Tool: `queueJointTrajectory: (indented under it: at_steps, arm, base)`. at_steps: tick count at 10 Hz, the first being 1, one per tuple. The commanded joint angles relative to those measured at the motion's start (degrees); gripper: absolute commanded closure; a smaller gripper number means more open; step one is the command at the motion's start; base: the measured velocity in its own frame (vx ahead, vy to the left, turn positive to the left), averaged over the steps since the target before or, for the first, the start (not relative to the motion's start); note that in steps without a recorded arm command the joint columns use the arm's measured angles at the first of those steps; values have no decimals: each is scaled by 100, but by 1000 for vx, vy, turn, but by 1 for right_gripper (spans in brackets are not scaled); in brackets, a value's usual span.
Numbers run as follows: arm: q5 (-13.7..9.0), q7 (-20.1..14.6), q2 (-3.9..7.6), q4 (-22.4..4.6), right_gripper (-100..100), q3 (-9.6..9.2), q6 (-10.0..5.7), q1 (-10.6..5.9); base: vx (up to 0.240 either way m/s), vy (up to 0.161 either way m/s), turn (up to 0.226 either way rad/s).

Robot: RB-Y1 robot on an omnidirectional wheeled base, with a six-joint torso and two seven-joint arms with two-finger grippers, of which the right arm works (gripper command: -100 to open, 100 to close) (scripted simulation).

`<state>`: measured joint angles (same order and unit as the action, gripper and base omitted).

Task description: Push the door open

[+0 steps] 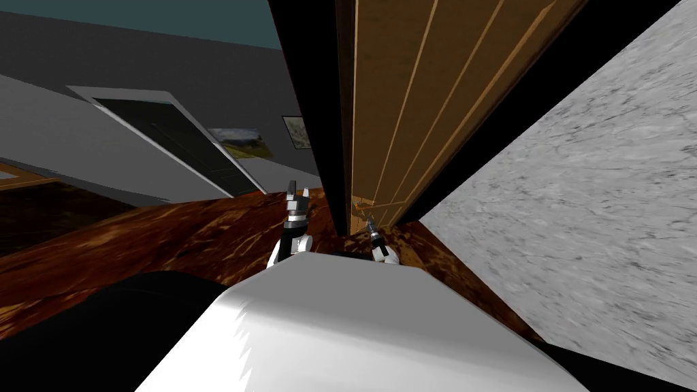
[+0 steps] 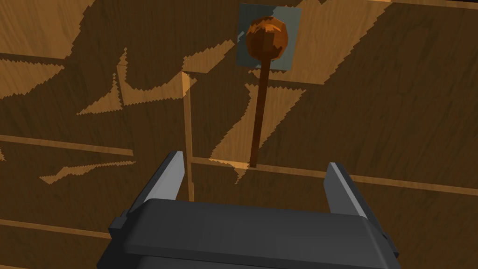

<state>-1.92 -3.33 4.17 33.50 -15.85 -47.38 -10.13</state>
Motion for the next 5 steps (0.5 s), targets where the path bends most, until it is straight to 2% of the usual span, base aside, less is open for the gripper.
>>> queueJointTrajectory:
  at_steps: [1, 2, 4, 5]
  arm:
    - [-195, 76, 29, -98, -100, 193, -10, -103]
    - [-261, 99, 36, -143, -100, 258, -23, -137]
    - [-496, 182, 53, -302, -100, 489, -68, -259]
    - [-541, 198, 54, -332, -100, 534, -77, -282]
  base:
    - [68, 61, 326]
    - [92, 59, 221]
    - [102, 73, 352]
    - [113, 45, 150]
